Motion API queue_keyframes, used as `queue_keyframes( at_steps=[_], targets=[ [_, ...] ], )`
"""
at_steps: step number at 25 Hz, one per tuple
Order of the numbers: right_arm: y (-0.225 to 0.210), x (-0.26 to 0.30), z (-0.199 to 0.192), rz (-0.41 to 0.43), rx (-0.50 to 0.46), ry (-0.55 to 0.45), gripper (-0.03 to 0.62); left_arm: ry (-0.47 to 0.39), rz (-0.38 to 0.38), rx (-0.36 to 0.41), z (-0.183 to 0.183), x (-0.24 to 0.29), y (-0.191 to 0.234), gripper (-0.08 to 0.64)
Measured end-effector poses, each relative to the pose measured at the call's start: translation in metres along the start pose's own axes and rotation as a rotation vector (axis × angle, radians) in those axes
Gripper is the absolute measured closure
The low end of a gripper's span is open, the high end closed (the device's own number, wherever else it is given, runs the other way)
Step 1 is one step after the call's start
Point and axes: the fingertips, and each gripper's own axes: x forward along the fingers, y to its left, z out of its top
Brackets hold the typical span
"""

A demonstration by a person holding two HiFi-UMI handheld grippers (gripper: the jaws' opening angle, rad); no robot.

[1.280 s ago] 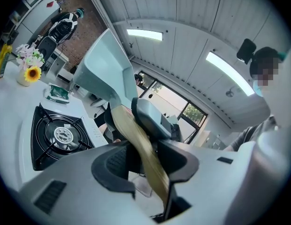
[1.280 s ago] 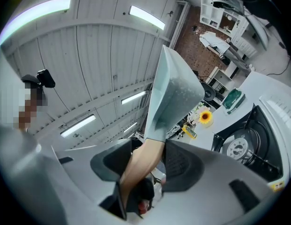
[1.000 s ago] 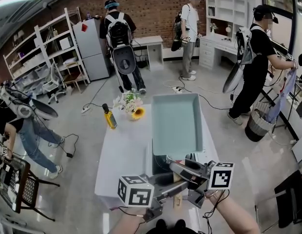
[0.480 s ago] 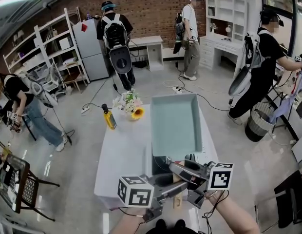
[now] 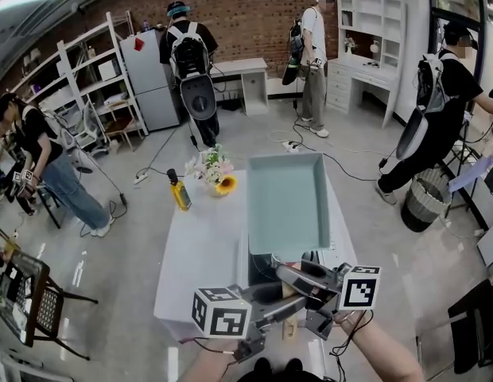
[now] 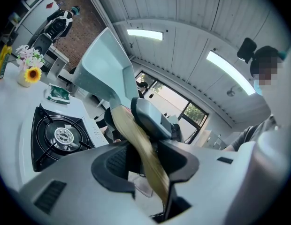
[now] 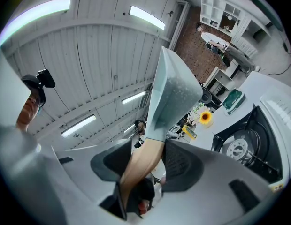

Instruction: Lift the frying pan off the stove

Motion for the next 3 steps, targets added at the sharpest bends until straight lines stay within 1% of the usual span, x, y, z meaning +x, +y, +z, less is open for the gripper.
queue_keyframes(
  at_steps=[3],
  targets=[
    [-0.0010,0.0013,-0.0024,0.000,0.002,0.000,0.391,0.002,-0.001,-0.004,-0.0019,-0.0013,0.0020,0.400]
  ],
)
